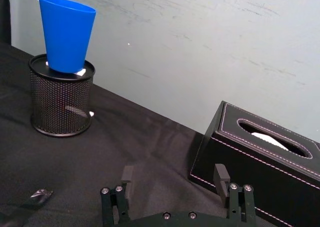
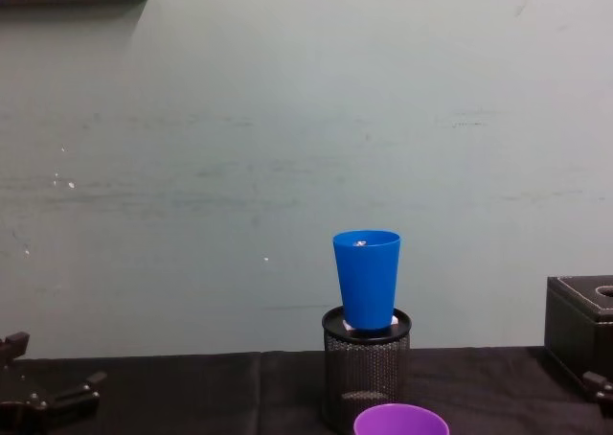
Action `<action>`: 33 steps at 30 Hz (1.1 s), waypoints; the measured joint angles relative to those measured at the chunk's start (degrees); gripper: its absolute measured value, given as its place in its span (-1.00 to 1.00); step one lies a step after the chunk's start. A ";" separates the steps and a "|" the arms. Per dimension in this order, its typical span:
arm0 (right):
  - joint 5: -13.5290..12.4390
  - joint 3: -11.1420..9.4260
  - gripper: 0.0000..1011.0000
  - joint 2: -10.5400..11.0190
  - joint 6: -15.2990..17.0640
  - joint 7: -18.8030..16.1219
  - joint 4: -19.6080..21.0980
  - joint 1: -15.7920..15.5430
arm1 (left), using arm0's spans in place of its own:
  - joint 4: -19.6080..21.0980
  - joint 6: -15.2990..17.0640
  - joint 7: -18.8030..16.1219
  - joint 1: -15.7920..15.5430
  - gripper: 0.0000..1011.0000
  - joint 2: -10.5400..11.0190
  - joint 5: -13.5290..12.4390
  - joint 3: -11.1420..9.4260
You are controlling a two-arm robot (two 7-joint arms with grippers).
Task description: Pick up one cup with a gripper and tap it against the other cup.
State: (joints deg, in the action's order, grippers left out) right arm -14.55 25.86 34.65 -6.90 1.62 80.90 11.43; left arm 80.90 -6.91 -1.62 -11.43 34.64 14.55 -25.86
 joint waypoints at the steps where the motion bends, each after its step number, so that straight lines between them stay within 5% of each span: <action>1: 0.00 0.00 0.98 0.00 0.00 0.00 0.00 0.00 | 0.00 0.00 0.00 0.00 0.98 0.00 0.00 0.00; 33: 0.08 -0.09 0.98 -0.05 -0.23 -0.11 -0.01 0.08 | 0.00 0.00 0.00 0.00 0.98 0.00 0.00 0.00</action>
State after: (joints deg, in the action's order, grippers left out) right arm -14.47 25.78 34.60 -7.13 1.51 80.88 11.51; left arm 80.90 -6.91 -1.62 -11.43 34.64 14.55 -25.86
